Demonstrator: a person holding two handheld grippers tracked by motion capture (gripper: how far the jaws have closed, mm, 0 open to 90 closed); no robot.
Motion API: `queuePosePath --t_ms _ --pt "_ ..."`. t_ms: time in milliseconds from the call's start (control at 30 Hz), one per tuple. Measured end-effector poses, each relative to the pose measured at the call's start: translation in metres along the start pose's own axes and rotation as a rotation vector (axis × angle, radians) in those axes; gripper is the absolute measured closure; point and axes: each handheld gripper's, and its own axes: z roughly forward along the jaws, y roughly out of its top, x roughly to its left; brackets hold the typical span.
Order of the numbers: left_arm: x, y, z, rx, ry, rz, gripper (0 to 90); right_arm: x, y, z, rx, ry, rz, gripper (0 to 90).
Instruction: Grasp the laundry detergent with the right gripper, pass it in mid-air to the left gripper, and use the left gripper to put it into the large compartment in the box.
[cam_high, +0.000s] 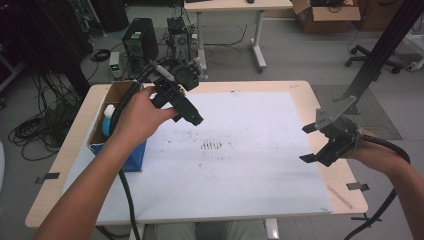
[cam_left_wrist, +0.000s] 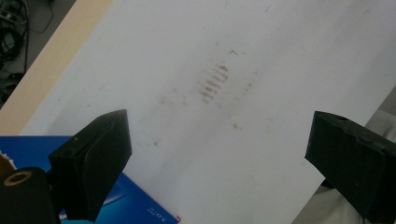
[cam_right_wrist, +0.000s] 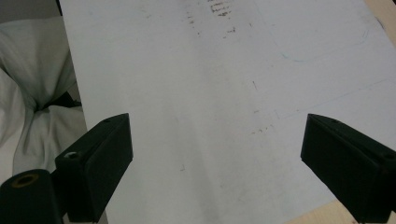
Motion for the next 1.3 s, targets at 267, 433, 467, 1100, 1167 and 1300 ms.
queuePosePath --t_ms 267,433,467,1100,1167,1300 --pt "-0.013 0.012 0.015 0.019 -0.034 0.061 7.4 0.0 0.006 0.003 0.006 0.006 -0.005 8.7" --pt "-0.018 0.017 0.019 0.02 -0.036 0.1 7.3 -0.001 0.007 0.004 0.005 0.006 -0.006 8.6" --pt "-0.019 0.018 0.021 0.02 -0.039 0.106 7.3 -0.001 0.008 0.005 0.005 0.007 -0.006 8.6" --pt "-0.037 0.024 0.036 0.011 -0.102 0.232 7.2 -0.005 0.017 0.013 0.01 0.015 -0.014 8.6" --pt "-0.04 0.027 0.037 0.0 -0.108 0.246 7.2 -0.004 0.018 0.013 0.009 0.015 -0.014 8.6" --pt "-0.043 0.03 0.039 -0.006 -0.094 0.268 7.5 -0.004 0.018 0.012 0.006 0.014 -0.013 8.6"
